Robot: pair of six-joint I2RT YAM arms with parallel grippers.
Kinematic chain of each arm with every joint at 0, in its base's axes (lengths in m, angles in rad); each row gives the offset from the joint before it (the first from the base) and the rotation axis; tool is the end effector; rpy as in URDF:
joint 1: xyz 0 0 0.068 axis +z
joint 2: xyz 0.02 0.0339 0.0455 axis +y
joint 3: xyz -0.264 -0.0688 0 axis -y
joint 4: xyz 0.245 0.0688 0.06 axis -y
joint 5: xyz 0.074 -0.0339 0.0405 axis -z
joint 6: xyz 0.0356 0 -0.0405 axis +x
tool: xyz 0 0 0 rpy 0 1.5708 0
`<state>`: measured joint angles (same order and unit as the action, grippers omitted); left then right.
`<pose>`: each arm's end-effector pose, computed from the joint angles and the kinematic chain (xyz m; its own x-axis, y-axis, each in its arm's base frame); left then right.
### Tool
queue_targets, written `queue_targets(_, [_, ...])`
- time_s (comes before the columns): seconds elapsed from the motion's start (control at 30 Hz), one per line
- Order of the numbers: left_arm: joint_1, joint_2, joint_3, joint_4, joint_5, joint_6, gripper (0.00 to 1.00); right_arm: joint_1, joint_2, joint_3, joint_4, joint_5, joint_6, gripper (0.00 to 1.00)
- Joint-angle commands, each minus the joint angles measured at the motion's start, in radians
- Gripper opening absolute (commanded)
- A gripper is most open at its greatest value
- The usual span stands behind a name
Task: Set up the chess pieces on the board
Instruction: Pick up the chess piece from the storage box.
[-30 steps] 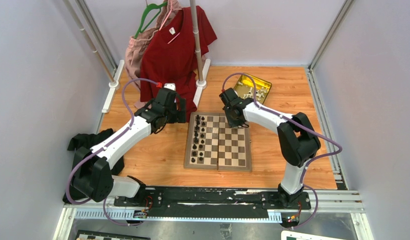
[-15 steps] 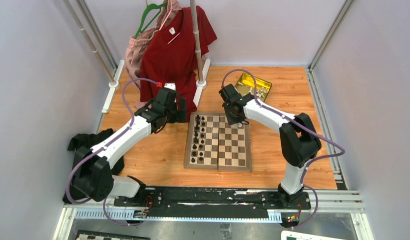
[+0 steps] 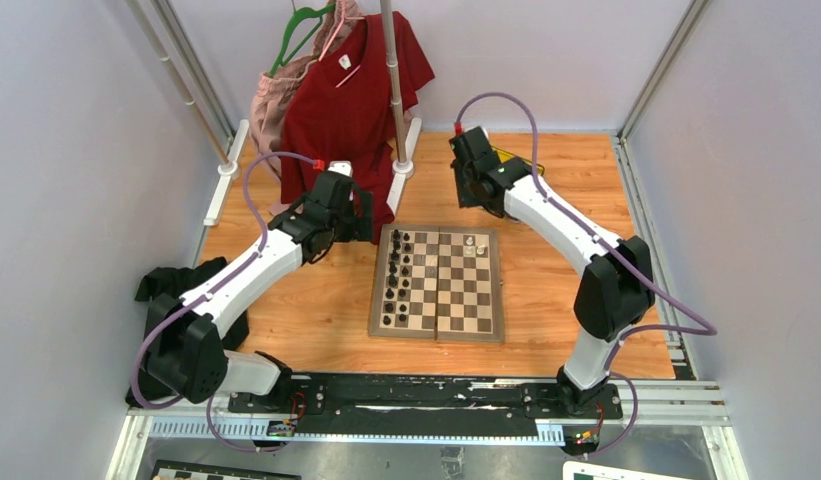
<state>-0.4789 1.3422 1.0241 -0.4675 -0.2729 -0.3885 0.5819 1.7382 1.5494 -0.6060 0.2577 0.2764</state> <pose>0.2602 -0.1243 0.2744 -0.6849 -0.0554 -0.7265 0.0164 0.9957 -0.0914 0.3323 0.2078 0.3094 -0.6780 -0.1302 -0.7235 -0.2051 0.9786 0.0161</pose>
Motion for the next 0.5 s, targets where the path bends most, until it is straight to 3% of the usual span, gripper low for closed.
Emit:
queue_targets(0.0, [0.007,0.008,0.070,0.000,-0.010,0.030,1.00,-0.103,0.082,0.123,-0.004,0.048,0.012,0.29])
queue_targets(0.3, [0.007,0.027,0.134,-0.028,-0.039,0.074,1.00,-0.245,0.384,0.442,0.008,-0.011,-0.012,0.25])
queue_targets(0.47, [0.008,0.032,0.138,-0.035,-0.047,0.091,1.00,-0.312,0.497,0.519,0.049,-0.092,-0.003,0.22])
